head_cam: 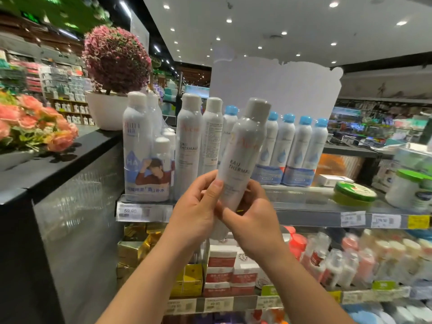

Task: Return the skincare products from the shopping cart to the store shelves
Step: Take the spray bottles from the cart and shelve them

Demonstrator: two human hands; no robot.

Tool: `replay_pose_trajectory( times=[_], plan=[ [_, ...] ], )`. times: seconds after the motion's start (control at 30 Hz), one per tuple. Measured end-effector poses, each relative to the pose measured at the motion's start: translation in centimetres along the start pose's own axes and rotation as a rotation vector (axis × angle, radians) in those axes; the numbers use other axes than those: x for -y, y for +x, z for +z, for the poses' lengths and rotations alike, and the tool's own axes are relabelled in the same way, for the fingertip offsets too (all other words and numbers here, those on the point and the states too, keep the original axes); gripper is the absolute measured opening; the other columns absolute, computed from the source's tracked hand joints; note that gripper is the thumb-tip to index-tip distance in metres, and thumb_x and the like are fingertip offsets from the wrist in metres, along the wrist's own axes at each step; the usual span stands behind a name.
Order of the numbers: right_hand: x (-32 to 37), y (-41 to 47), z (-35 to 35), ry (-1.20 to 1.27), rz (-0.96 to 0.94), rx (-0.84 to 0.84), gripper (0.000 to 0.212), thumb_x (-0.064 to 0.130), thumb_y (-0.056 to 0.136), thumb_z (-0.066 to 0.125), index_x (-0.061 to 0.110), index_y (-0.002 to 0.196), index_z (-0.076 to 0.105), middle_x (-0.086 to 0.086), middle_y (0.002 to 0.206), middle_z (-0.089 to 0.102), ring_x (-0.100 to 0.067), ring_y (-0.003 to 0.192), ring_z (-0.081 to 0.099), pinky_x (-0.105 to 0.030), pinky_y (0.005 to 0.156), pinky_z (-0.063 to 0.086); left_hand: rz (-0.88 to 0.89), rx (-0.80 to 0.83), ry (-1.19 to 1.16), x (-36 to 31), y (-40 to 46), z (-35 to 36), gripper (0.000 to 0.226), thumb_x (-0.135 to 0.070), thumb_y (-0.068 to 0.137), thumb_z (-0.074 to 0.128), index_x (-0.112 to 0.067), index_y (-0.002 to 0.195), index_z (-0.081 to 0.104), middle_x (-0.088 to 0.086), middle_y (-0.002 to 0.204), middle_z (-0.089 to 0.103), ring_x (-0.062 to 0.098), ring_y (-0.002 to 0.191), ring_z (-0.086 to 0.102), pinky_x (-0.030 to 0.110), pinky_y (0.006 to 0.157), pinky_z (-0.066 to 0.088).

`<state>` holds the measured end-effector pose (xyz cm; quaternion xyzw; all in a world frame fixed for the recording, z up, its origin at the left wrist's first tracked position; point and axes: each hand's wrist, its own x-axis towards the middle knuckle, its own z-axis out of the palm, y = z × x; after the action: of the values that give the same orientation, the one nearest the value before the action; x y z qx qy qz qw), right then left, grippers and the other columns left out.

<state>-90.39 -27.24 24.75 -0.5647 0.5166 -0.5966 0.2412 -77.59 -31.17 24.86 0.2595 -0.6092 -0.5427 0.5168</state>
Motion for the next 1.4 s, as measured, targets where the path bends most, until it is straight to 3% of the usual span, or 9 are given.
replay_pose_trajectory(
  times=[0.17,0.33,0.47,0.57,0.83,1.03,1.17,1.33,1.4],
  plan=[
    [1.7,3.8,0.2,-0.007,-0.057,-0.037,0.052,0.019,0.078,0.089,0.024,0.120,0.059,0.003,0.105,0.075,-0.009,0.094,0.075,-0.033,0.084,0.064,0.010,-0.119,0.059,0.9,0.2,-1.6,0.074,-0.077,0.073,0.047,-0.039,0.136,0.057,-0.016,0.126,0.068,0.004,0.116,0.065,0.034,0.101,0.053],
    [2.1,7.1,1.1,-0.052,-0.087,-0.093,0.054,0.023,0.080,0.089,0.027,0.122,0.056,0.002,0.104,0.075,-0.009,0.092,0.074,-0.034,0.083,0.064,0.011,-0.186,0.020,1.2,0.7,-2.3,0.067,-0.075,0.075,0.044,-0.040,0.130,0.058,-0.017,0.124,0.070,-0.003,0.120,0.062,0.036,0.115,0.043],
    [1.5,8.8,1.9,-0.081,-0.071,-0.094,0.058,0.024,0.080,0.088,0.025,0.128,0.054,0.005,0.105,0.073,-0.006,0.091,0.073,-0.031,0.082,0.064,-0.003,-0.185,-0.021,1.6,1.1,-2.8,0.052,-0.075,0.088,0.045,-0.044,0.126,0.059,-0.022,0.123,0.070,-0.005,0.122,0.060,0.034,0.117,0.040],
    [0.4,9.6,2.4,-0.094,-0.050,-0.094,0.058,0.023,0.079,0.089,0.027,0.126,0.055,0.004,0.103,0.074,-0.008,0.091,0.074,-0.036,0.083,0.064,-0.009,-0.175,-0.011,2.1,1.4,-3.2,0.056,-0.074,0.089,0.045,-0.044,0.134,0.058,-0.023,0.130,0.067,-0.005,0.127,0.057,0.037,0.119,0.038],
    [-1.8,10.0,2.9,-0.147,0.019,-0.086,0.060,0.020,0.078,0.088,0.024,0.129,0.055,0.005,0.100,0.075,-0.007,0.089,0.074,-0.038,0.086,0.063,-0.038,-0.165,0.004,2.7,1.8,-3.9,0.055,-0.081,0.077,0.045,-0.054,0.123,0.059,-0.025,0.136,0.062,-0.005,0.132,0.052,0.038,0.122,0.035],
    [-2.0,10.1,3.2,-0.191,0.042,-0.066,0.063,0.020,0.081,0.086,0.023,0.134,0.051,0.008,0.101,0.071,-0.008,0.091,0.070,-0.034,0.086,0.061,-0.061,-0.163,0.038,3.2,2.0,-4.1,0.041,-0.073,0.087,0.040,-0.060,0.122,0.057,-0.028,0.139,0.058,-0.006,0.135,0.048,0.037,0.122,0.034],
    [-1.9,10.1,3.4,-0.228,0.022,-0.045,0.057,0.020,0.081,0.086,0.026,0.129,0.054,0.017,0.105,0.063,-0.006,0.096,0.065,-0.019,0.076,0.055,-0.062,-0.166,0.052,3.5,2.1,-4.2,0.041,-0.075,0.087,0.039,-0.062,0.122,0.055,-0.030,0.141,0.056,-0.006,0.136,0.046,0.038,0.122,0.034],
    [-2.3,10.1,3.5,-0.234,0.038,-0.014,0.051,0.016,0.081,0.085,0.028,0.123,0.059,0.016,0.110,0.066,-0.007,0.103,0.065,-0.026,0.085,0.059,-0.056,-0.166,0.043,3.6,2.2,-4.2,0.041,-0.074,0.087,0.040,-0.061,0.122,0.055,-0.029,0.139,0.057,-0.006,0.135,0.048,0.037,0.121,0.035],
    [-2.3,10.2,3.5,-0.258,0.027,-0.003,0.049,0.016,0.081,0.085,0.030,0.120,0.059,0.015,0.111,0.066,-0.007,0.103,0.065,-0.023,0.083,0.058,-0.060,-0.165,0.041,3.6,2.3,-4.2,0.039,-0.074,0.087,0.040,-0.062,0.122,0.055,-0.030,0.139,0.058,-0.006,0.134,0.048,0.036,0.121,0.036]
  ],
)
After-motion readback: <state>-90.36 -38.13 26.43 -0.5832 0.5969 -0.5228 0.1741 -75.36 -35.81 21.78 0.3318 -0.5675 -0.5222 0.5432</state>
